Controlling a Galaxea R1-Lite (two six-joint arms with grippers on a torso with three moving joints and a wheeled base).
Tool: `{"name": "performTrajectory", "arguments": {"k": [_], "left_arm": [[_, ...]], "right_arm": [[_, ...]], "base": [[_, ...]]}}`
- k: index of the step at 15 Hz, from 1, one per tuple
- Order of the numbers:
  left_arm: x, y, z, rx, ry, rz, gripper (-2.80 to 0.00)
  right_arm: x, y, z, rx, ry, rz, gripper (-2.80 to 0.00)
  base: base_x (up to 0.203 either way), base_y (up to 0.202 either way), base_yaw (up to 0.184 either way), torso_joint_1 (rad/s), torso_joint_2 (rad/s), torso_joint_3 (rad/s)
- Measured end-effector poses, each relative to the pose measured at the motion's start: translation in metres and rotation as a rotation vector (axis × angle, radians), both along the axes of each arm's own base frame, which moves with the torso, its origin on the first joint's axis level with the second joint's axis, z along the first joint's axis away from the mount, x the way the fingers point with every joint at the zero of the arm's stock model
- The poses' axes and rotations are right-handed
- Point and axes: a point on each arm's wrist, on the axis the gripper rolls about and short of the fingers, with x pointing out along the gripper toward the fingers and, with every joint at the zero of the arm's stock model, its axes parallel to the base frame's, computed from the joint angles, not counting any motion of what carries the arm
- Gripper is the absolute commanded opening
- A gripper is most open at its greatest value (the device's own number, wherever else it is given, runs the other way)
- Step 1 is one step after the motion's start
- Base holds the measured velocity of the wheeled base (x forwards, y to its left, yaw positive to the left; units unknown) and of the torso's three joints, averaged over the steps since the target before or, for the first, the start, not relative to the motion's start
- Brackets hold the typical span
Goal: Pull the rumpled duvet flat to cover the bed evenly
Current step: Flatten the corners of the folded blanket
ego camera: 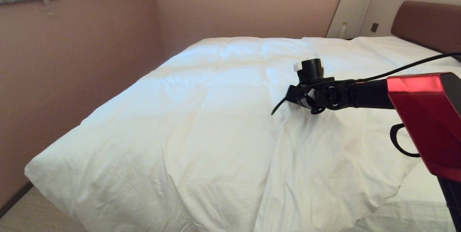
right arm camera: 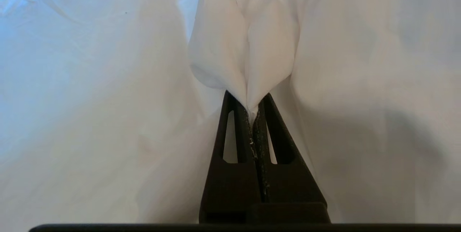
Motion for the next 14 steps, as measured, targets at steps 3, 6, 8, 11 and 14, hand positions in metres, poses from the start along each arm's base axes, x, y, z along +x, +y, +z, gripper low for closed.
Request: {"name": "performTrajectory", "arguments": {"k": [3,6,8,11,14], "left_arm": [[0.0,0.0,0.0,0.0,0.0,0.0,-2.8],[0.0,0.0,0.0,0.0,0.0,0.001,-2.8],[0.0,0.0,0.0,0.0,0.0,0.0,-2.8],[0.0,0.0,0.0,0.0,0.0,0.001,-2.8],[0.0,0.0,0.0,0.0,0.0,0.001,-2.8]], "right_arm": [[-0.009,-0.003,0.013,0.025,0.01,-0.015,-2.8],[-0.025,-0.011,0.031,0.047,0.025,-0.033,-2.8],[-0.038,-0.017,0.038,0.051,0.048,-0.041,-2.8],[-0.058,-0.027,0.052,0.05,0.054,-0.051,-2.8],[-0.08,-0.043,0.062,0.051,0.06,-0.071,-2.8]], "base": [[0.0,0.0,0.0,0.0,0.0,0.0],[0.0,0.0,0.0,0.0,0.0,0.0],[0.0,0.0,0.0,0.0,0.0,0.0],[0.0,0.0,0.0,0.0,0.0,0.0],[0.0,0.0,0.0,0.0,0.0,0.0]]}}
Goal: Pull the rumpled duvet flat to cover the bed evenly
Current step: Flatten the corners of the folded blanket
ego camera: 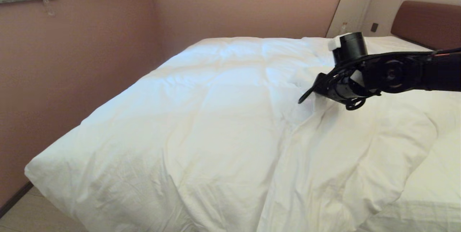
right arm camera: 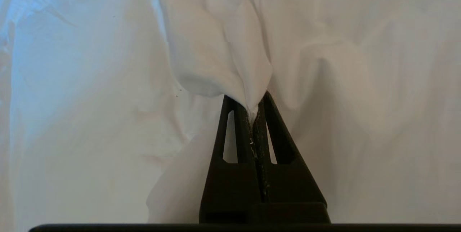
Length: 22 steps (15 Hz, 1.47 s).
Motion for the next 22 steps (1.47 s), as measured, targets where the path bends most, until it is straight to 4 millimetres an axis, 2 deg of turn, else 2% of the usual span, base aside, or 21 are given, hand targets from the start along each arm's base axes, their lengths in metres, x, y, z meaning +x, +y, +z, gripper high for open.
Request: {"name": "performTrajectory", "arguments": {"k": [6,9,13,22], "left_arm": [[0.0,0.0,0.0,0.0,0.0,-0.001,-2.8],[0.0,0.0,0.0,0.0,0.0,0.0,-2.8],[0.0,0.0,0.0,0.001,0.0,-0.001,-2.8],[0.0,0.0,0.0,0.0,0.0,0.0,-2.8]], "right_arm": [[-0.039,-0.048,0.002,0.003,0.039,-0.097,-2.8],[-0.062,-0.065,0.009,0.005,0.032,-0.134,-2.8],[-0.093,-0.075,0.019,0.006,0.011,-0.148,-2.8],[-0.146,-0.092,0.023,0.004,-0.012,-0.182,-2.8]], "base": [[0.0,0.0,0.0,0.0,0.0,0.0],[0.0,0.0,0.0,0.0,0.0,0.0],[0.0,0.0,0.0,0.0,0.0,0.0],[0.0,0.0,0.0,0.0,0.0,0.0]]}}
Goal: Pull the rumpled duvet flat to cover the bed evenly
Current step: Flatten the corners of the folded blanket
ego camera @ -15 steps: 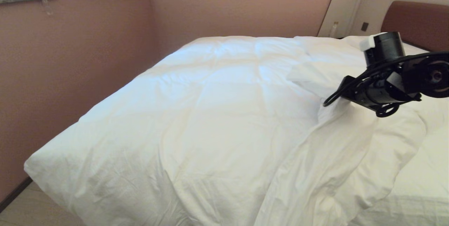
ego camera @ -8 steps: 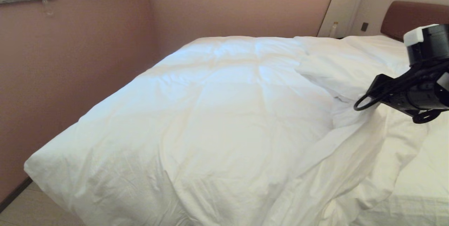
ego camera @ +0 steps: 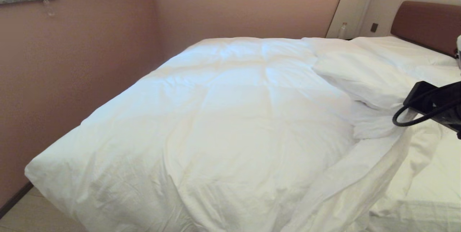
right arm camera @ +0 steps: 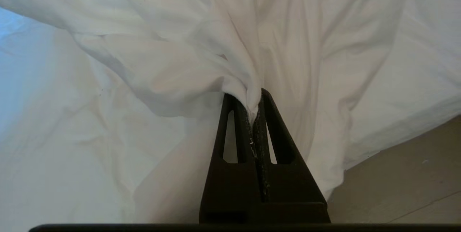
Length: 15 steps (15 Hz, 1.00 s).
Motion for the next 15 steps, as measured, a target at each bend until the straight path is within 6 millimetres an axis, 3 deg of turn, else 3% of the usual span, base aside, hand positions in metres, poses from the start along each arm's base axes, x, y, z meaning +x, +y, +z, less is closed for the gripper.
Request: {"name": "performTrajectory", "arguments": {"k": [5,15], "left_arm": [[0.0,0.0,0.0,0.0,0.0,0.0,-2.8],[0.0,0.0,0.0,0.0,0.0,-0.001,-2.8]], "right_arm": [[-0.03,-0.011,-0.005,-0.021,0.005,-0.029,-2.8],[-0.059,-0.02,-0.024,-0.019,0.04,-0.069,-2.8]], "base": [[0.0,0.0,0.0,0.0,0.0,0.0],[0.0,0.0,0.0,0.0,0.0,0.0]]}}
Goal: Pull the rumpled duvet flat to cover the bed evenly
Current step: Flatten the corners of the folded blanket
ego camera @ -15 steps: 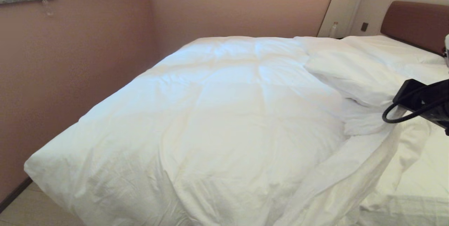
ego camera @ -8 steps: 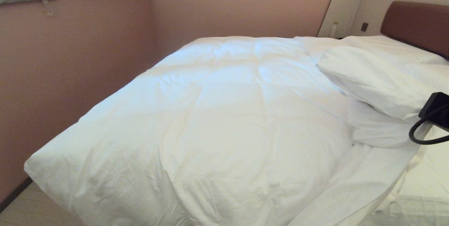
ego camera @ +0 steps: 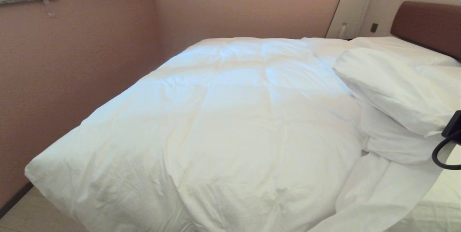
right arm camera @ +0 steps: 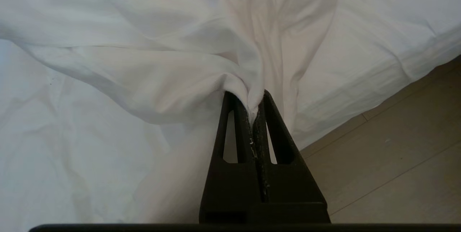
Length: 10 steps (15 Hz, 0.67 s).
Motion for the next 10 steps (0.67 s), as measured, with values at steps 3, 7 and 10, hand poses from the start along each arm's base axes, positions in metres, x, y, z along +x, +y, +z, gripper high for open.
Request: {"name": "performTrajectory", "arguments": {"k": [3,7,10], "left_arm": [[0.0,0.0,0.0,0.0,0.0,0.001,-2.8],[0.0,0.0,0.0,0.0,0.0,0.001,-2.8],[0.0,0.0,0.0,0.0,0.0,0.001,-2.8]], "right_arm": [[-0.007,-0.001,-0.005,0.002,0.009,-0.006,-2.8],[-0.021,-0.002,-0.011,0.003,0.01,-0.009,-2.8],[-0.035,-0.004,-0.016,-0.002,0.009,-0.027,-2.8]], "base": [[0.0,0.0,0.0,0.0,0.0,0.0],[0.0,0.0,0.0,0.0,0.0,0.0],[0.0,0.0,0.0,0.0,0.0,0.0]]}}
